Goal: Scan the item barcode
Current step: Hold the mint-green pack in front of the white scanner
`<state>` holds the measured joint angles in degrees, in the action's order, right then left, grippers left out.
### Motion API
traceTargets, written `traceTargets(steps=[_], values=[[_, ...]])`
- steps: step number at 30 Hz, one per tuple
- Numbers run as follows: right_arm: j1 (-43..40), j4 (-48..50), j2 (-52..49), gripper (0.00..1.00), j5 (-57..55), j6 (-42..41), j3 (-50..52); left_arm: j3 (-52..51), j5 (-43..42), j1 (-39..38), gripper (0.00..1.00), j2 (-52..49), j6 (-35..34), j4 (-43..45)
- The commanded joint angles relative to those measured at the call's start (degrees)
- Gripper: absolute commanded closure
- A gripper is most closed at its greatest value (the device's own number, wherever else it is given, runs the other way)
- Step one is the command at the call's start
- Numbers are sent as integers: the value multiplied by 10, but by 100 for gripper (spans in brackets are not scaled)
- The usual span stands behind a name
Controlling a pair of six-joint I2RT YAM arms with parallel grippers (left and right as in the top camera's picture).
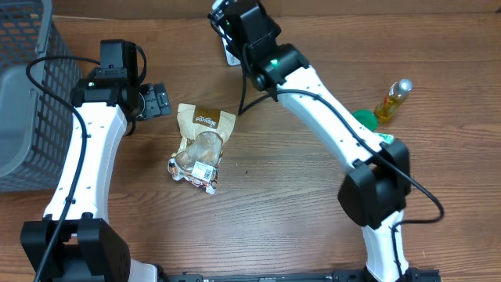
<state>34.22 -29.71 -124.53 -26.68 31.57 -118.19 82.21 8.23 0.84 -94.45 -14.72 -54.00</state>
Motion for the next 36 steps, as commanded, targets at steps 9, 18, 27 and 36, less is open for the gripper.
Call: traceTargets(steps=[9,18,27,36], values=[[1,177,-86,96,-33,-42,-14,0,5,-1,0,-6,-7,2],[-16,261,-129,96,-17,-41,-14,0,5,-1,0,-6,-7,2],[-44,284,-129,96,129,-41,-14,0,5,-1,0,-6,-7,2],[-63,302,-130,96,107,-41,-14,0,5,-1,0,-6,-7,2]])
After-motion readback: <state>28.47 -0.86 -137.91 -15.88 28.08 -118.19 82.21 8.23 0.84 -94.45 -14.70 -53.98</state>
